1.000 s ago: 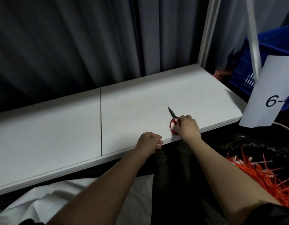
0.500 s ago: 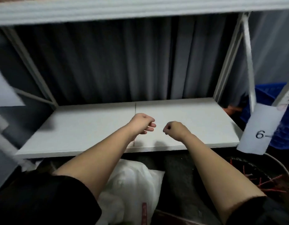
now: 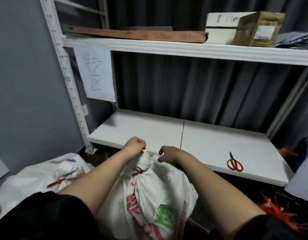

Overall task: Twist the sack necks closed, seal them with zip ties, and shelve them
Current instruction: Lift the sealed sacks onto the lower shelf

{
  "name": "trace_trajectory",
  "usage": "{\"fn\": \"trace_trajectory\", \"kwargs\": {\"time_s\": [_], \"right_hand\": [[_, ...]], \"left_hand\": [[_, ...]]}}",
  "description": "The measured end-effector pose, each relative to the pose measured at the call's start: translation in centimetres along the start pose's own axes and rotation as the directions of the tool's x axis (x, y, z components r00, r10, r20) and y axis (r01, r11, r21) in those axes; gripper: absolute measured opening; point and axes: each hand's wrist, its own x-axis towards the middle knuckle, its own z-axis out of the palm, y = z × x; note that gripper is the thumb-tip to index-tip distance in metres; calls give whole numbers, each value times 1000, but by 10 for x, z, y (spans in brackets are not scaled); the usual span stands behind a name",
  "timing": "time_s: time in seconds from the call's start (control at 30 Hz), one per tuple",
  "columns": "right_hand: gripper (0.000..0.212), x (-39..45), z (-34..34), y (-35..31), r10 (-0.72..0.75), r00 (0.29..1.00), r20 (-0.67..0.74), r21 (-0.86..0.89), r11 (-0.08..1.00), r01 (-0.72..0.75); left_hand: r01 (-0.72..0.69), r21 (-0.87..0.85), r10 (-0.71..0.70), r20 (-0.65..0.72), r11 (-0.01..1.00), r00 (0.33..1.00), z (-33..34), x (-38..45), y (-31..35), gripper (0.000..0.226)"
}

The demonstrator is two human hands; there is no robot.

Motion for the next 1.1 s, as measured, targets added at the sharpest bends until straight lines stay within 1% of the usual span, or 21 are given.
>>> {"fn": "trace_trajectory", "kwargs": {"time_s": [0.07, 0.13, 0.17, 0.23, 0.27, 0.3, 0.43, 0.5, 0.57, 0.67, 0.77, 0.8, 0.87, 0.9, 0.93, 1.0, 1.07, 1.1], "right_hand": [[63, 3, 23, -13, 29, 998, 58, 34, 999, -31], [76, 8, 45, -23, 80, 992, 102, 62, 994, -87], [80, 10, 57, -26, 107, 989, 100, 72, 991, -114], [87, 14, 77, -30, 170, 984, 47, 86, 981, -173], [91, 15, 85, -32, 201, 979, 26, 105, 974, -202], [98, 16, 93, -33, 220, 975, 11, 129, 967, -220], [129, 20, 118, -39, 253, 966, -52, 209, 949, -238], [136, 29, 131, -43, 289, 953, -90, 270, 928, -256], [139, 40, 144, -45, 332, 935, -126, 364, 892, -267], [130, 55, 161, -52, 415, 890, -191, 477, 832, -285], [104, 66, 167, -56, 503, 829, -244, 607, 746, -274], [97, 68, 167, -56, 507, 826, -246, 643, 723, -252], [88, 69, 161, -57, 455, 847, -276, 696, 702, -150], [86, 67, 157, -59, 433, 840, -327, 718, 692, -76], [83, 64, 153, -62, 424, 817, -391, 730, 683, -5], [70, 58, 141, -67, 426, 752, -503, 730, 675, 107], [56, 51, 123, -72, 432, 703, -565, 724, 668, 172], [54, 47, 113, -75, 433, 686, -585, 720, 666, 194]], "left_hand": [[28, 49, -25, -69, 998, 997, -13, -6, -29, 21], [82, 85, -74, -94, 993, 993, -23, -13, -56, 8], [132, 101, -124, -84, 986, 989, -26, -16, -71, 21], [231, 145, -227, -41, 962, 973, -29, -22, -95, 64], [261, 176, -264, -10, 949, 965, -30, -21, -109, 78], [273, 210, -284, 22, 939, 959, -30, -22, -118, 82], [282, 285, -310, 58, 916, 949, -27, -14, -148, 75], [295, 305, -325, 50, 905, 944, -24, -6, -160, 75], [314, 307, -342, 41, 898, 939, -22, 2, -173, 75], [338, 327, -361, 10, 883, 933, -23, 15, -196, 80], [371, 332, -392, -4, 868, 920, -27, 25, -211, 82], [374, 333, -395, -6, 865, 919, -28, 28, -215, 82], [372, 320, -391, -3, 872, 920, -30, 33, -220, 83], [365, 314, -386, 4, 876, 923, -30, 35, -222, 84], [356, 308, -377, 9, 882, 926, -31, 37, -224, 85], [360, 294, -377, 4, 886, 926, -32, 38, -221, 87], [395, 253, -402, -28, 883, 915, -34, 39, -215, 83], [414, 249, -415, -49, 876, 909, -34, 38, -212, 79]]}}
